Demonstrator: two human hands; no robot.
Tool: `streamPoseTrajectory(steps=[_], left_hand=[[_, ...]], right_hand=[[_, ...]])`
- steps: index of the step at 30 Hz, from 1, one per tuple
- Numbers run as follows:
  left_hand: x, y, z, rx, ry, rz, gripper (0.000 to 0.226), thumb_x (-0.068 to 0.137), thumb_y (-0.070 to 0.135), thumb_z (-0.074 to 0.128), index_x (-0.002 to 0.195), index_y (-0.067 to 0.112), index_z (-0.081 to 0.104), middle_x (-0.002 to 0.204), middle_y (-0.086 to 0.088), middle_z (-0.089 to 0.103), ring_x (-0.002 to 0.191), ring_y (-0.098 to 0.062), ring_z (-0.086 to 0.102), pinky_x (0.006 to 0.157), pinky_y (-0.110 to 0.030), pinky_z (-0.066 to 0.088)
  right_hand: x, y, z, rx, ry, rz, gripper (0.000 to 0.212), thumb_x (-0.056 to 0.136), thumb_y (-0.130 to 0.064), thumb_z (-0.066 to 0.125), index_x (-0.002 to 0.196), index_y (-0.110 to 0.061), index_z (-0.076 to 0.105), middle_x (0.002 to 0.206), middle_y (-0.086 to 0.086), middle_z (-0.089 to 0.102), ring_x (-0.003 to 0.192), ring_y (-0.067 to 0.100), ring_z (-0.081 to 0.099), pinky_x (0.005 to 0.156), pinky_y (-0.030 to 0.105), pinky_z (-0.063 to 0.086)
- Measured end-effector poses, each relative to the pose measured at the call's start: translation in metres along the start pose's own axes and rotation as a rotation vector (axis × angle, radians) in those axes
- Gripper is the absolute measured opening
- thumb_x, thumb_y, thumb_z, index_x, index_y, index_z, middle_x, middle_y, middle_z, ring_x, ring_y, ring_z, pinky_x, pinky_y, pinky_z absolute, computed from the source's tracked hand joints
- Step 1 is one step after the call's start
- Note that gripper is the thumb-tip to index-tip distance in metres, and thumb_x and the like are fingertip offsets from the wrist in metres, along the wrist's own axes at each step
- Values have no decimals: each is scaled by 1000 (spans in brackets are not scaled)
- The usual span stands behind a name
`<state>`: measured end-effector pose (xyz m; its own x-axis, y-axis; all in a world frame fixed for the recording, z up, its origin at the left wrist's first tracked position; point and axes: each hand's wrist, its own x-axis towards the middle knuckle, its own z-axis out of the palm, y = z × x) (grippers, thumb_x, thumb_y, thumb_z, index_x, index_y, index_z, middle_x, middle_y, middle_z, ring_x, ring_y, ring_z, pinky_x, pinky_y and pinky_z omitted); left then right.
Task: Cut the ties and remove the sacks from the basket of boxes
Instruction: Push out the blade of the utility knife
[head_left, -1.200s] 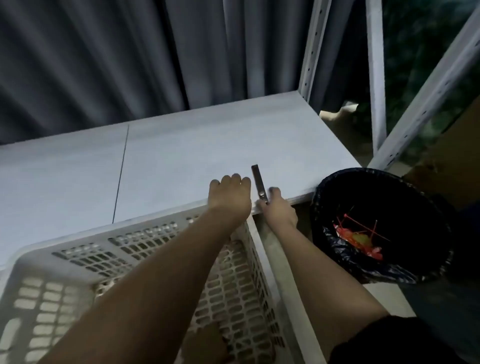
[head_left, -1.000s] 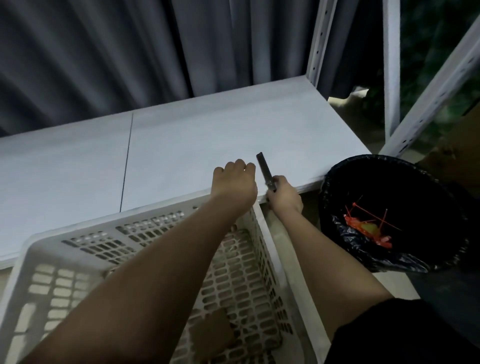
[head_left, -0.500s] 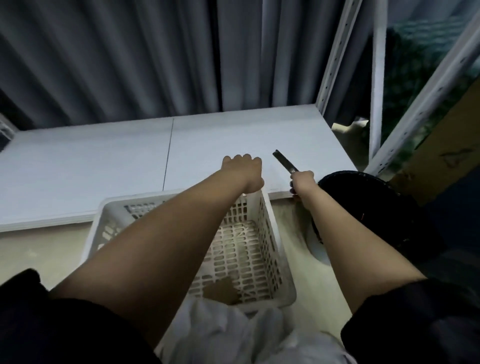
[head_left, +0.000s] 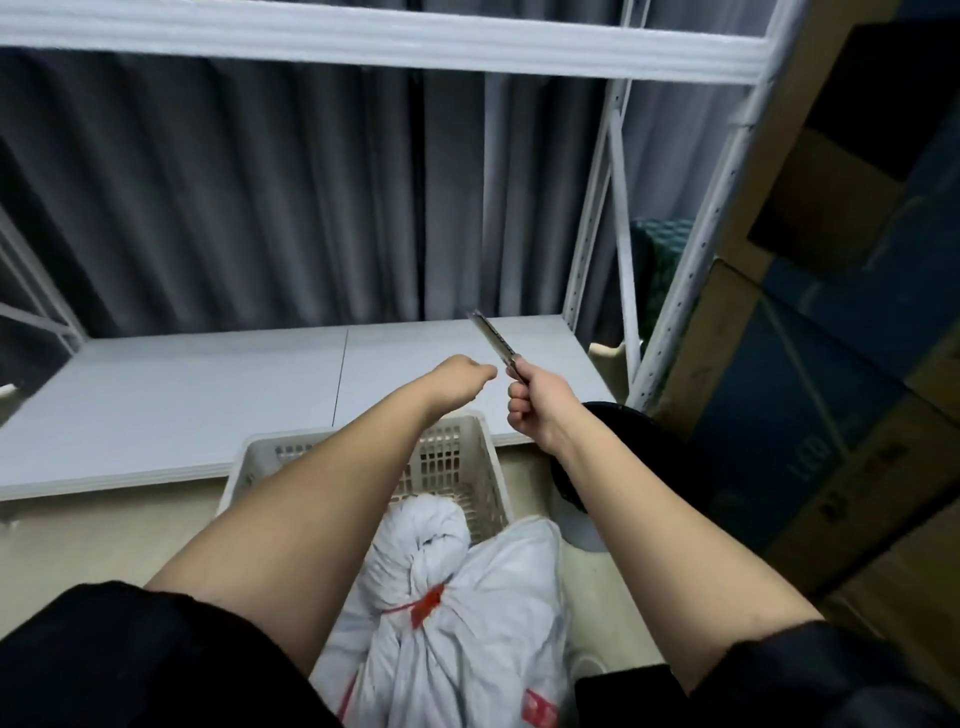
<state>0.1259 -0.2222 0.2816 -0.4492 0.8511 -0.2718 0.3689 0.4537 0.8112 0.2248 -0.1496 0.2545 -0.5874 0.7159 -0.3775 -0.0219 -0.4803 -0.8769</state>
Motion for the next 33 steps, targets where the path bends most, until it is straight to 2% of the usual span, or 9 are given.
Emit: streamPoseTrajectory(steps=[2,7,10,13,16,20,23,28,33], left_hand=[[-24,3,7,-233,38,3,27,98,30,37,107,14,56,108,-8,58,89,-20,58,75,-30,37],[-75,6,17,-794,193,65,33,101,17,29,108,3,58,108,-19,65,49,-9,62,45,-16,49],[-103,-6,17,-866,149,116,35,103,18,30,122,2,54,109,-17,65,76,-16,66,64,-22,54],[-126,-24,12,-947,81,141,30,101,20,37,112,9,62,96,-9,71,84,-16,70,74,-26,53],[-149,-39,4,-1009,5,145,31,99,22,39,113,9,64,88,-5,71,83,-18,68,66,-26,52],[-172,-45,2,-1007,-37,74,41,101,34,32,124,13,58,82,-4,64,40,-10,55,34,-14,40],[-178,-53,3,-921,-1,50,39,99,40,36,125,24,60,67,1,61,27,-6,35,31,-8,25],[-181,-66,1,-996,-37,84,41,100,41,33,122,21,62,67,3,57,34,-5,43,30,-11,30],[-175,-70,5,-1119,-69,100,49,99,45,28,124,17,60,66,1,51,59,-10,48,52,-20,41]], right_hand=[[-28,5,7,16,-38,-32,27,101,-31,38,77,-20,45,35,-10,28,29,4,23,35,15,24],[-95,27,27,-67,-141,-127,25,101,-30,40,88,-21,59,58,-9,59,46,0,56,45,13,40],[-127,44,38,-6,-252,-138,23,102,-23,38,90,-20,58,63,-10,65,54,5,63,45,16,38],[-146,53,47,162,-368,-107,28,101,-26,34,85,-15,54,52,-3,41,42,6,36,40,17,24],[-157,63,54,213,-406,-72,32,101,-31,32,87,-13,54,47,-5,27,38,6,22,38,18,18],[-170,81,65,309,-454,-80,30,101,-27,32,87,-11,53,44,-4,29,34,6,25,37,16,25],[-176,91,71,344,-476,-105,29,101,-23,32,91,-8,54,48,-1,36,40,9,32,42,19,32],[-179,96,66,308,-534,-67,28,101,-18,34,101,-6,59,61,3,52,41,9,42,44,21,40],[-178,100,69,317,-574,25,29,98,-28,31,98,-13,55,48,-4,35,35,5,29,39,18,28]])
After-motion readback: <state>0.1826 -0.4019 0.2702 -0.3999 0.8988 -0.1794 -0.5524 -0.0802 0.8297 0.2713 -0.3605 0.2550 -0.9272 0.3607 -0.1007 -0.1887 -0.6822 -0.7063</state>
